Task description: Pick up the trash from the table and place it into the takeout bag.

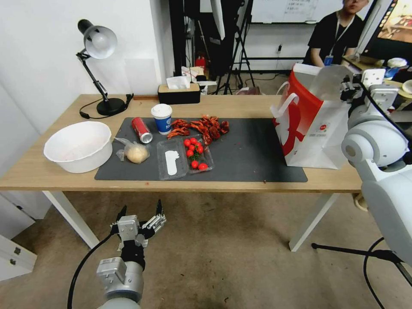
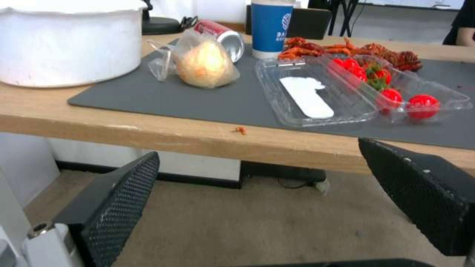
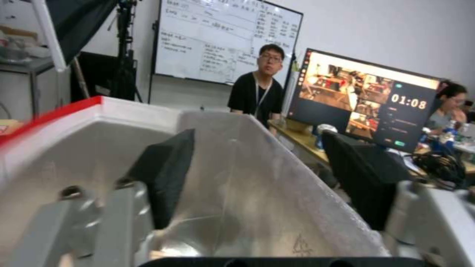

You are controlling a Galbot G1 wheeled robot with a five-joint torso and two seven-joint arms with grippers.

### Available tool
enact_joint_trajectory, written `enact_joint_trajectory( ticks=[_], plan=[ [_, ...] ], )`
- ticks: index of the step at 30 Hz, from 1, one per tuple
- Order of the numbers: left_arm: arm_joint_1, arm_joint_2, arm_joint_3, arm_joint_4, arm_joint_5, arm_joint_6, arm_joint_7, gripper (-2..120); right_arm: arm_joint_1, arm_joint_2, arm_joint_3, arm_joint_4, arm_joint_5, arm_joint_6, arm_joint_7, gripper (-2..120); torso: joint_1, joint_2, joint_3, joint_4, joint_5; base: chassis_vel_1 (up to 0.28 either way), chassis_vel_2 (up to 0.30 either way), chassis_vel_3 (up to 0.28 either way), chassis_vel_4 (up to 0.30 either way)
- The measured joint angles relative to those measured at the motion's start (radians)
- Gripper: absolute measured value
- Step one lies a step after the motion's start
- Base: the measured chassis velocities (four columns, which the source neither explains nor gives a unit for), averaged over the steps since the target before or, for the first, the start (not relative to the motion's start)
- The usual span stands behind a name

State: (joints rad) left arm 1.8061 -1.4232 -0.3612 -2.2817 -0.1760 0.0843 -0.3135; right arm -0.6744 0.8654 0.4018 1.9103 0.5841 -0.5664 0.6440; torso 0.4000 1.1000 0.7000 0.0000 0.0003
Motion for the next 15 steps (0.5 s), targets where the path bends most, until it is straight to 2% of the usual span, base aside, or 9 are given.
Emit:
enact_joint_trajectory(
  ticks=[1,3,5,7,13,15],
  plan=[
    [0.000,0.000,0.000,0.000,0.000,0.000,0.000,100,0.000,0.000,0.000,0.000,0.000,0.000,0.000,69,0.000,0.000,0.000,0.0000,0.0000,0.000,0.000,0.000,0.000],
    [0.001,0.000,-0.003,-0.004,0.000,0.000,0.000,100,0.000,0.002,-0.001,0.001,0.002,-0.032,-0.005,81,0.000,0.000,0.000,0.0000,-0.0003,0.000,0.000,0.000,0.000],
    [0.001,-0.001,-0.003,-0.006,0.000,0.000,-0.001,100,0.001,0.002,-0.003,0.001,0.002,-0.036,-0.008,82,0.000,0.000,0.000,0.0000,-0.0002,0.000,0.000,0.000,0.000],
    [0.004,-0.003,-0.003,-0.013,0.001,-0.001,-0.002,100,0.005,0.002,-0.007,0.002,0.003,-0.038,-0.020,96,0.000,0.000,0.000,0.0001,-0.0003,0.000,0.000,0.000,0.000],
    [0.008,-0.002,-0.005,-0.018,0.002,-0.002,-0.003,100,-0.012,0.004,-0.008,0.023,0.055,-0.001,-0.047,100,0.000,0.000,0.000,-0.0001,-0.0003,0.000,0.000,0.000,0.000],
    [0.009,-0.004,-0.003,-0.018,0.004,-0.005,-0.004,100,-0.023,0.006,-0.008,0.031,0.067,0.070,-0.086,100,0.000,0.000,0.000,-0.0001,-0.0002,0.000,0.000,0.000,0.000]
  ],
)
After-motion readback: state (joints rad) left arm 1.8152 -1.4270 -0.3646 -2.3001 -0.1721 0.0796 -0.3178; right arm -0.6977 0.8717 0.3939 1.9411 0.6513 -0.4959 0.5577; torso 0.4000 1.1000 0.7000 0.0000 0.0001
